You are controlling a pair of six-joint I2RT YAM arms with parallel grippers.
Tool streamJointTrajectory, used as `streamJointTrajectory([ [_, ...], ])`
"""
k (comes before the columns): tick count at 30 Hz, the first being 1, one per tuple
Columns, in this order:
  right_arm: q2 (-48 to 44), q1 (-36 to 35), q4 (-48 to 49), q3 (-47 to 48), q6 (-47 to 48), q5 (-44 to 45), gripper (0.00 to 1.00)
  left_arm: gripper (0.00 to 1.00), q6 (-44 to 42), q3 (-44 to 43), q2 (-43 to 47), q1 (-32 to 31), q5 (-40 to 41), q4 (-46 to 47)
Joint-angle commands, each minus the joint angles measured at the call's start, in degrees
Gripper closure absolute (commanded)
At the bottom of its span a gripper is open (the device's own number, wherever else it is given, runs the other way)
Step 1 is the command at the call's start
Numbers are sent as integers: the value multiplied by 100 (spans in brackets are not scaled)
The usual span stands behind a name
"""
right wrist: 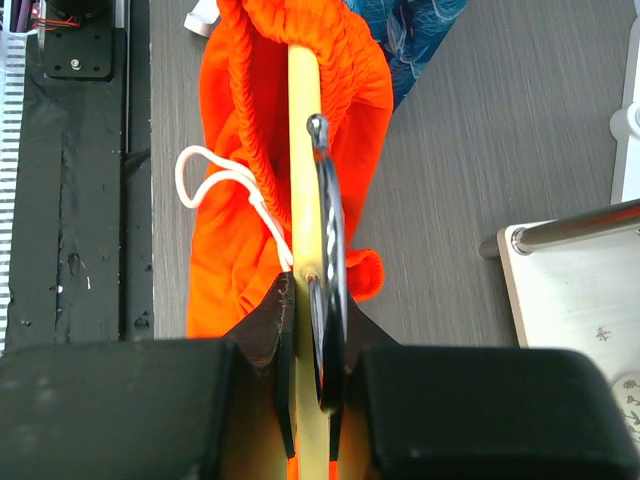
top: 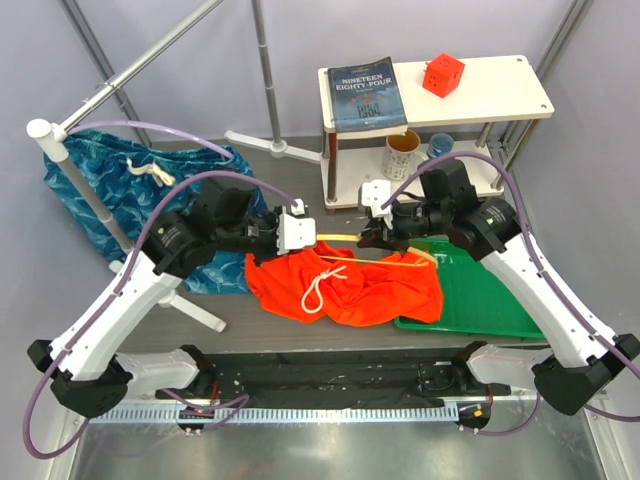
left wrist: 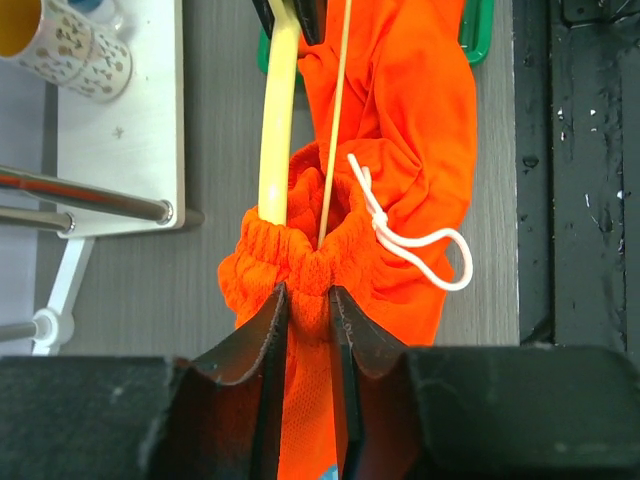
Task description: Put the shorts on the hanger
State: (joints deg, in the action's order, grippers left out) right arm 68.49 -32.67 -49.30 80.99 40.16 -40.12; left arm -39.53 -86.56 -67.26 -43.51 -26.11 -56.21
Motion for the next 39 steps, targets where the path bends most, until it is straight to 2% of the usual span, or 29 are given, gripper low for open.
streamJointTrajectory([
  [1,-318,-205,1045,66,-79,-550,99,76,419,227,64,-105,61,680],
  [8,-398,-302,1010,-57,53,-681,99,68,490,649,214,-114,580,1138],
  [15,-336,-328,720,-22,159,-804,99,67,341,1062,494,-106,1081,1559],
  [17,-345,-337,711,-92,115,-866,99,71,332,1159,574,-106,1116,1630],
  [19,-354,-337,720,-153,71,-892,99,85,314,1282,679,-114,1090,1674],
  [21,-389,-337,833,-259,-25,-928,99,92,305,1405,723,-105,1047,1674],
  [23,-433,-346,1061,-364,-201,-901,99,90,253,1432,724,-114,837,1543],
  [27,-433,-355,1194,-374,-289,-901,99,79,226,1467,697,-106,204,1270],
  [30,-450,-398,1352,-382,-334,-927,99,71,340,1458,583,-123,185,1226],
  [38,-573,-530,1520,-514,0,-980,99,68,411,1406,320,-123,300,1121],
  [39,-573,-539,1520,-514,9,-980,99,72,411,1371,311,-114,256,1025],
])
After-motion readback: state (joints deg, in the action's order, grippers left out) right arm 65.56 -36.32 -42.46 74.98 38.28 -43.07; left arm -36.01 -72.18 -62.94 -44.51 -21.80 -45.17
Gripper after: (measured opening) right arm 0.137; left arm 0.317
